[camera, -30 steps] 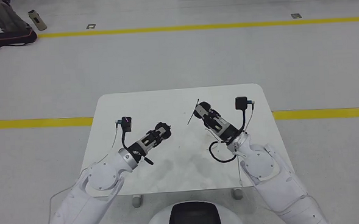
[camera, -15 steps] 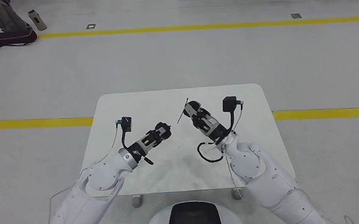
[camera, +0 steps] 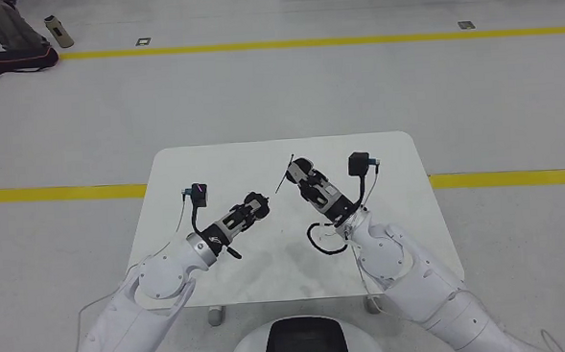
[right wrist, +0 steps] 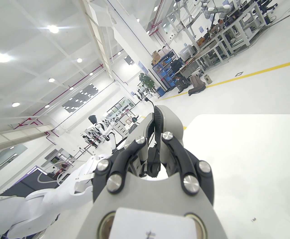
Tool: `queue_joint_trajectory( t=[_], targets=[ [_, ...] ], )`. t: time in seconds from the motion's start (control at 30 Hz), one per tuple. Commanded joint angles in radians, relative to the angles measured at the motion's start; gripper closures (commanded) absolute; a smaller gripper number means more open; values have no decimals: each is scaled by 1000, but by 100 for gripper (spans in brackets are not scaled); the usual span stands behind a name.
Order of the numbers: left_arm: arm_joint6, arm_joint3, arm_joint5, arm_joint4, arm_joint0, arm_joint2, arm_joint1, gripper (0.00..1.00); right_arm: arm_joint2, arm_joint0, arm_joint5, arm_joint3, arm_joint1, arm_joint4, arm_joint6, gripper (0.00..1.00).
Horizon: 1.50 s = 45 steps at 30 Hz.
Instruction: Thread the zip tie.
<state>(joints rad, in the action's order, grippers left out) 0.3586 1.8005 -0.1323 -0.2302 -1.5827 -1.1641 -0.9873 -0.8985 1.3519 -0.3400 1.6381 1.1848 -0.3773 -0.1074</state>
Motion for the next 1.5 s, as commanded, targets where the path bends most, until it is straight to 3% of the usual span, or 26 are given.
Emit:
queue_joint_trajectory(
  t=[0.0,0.47,0.87,1.23,1.47],
  targets=[
    [0,0,0,0,0,0,0,100,0,0,0,1,1,-15,3,100],
    [0,0,0,0,0,0,0,100,75,-62,0,-88,-5,-43,-59,100],
    [0,0,0,0,0,0,0,100,189,-122,0,-117,-34,-32,-210,100],
    [0,0,0,0,0,0,0,100,187,-120,1,-114,-34,-34,-207,100],
    [0,0,0,0,0,0,0,100,165,-100,0,-113,-27,-105,-242,100]
  ],
)
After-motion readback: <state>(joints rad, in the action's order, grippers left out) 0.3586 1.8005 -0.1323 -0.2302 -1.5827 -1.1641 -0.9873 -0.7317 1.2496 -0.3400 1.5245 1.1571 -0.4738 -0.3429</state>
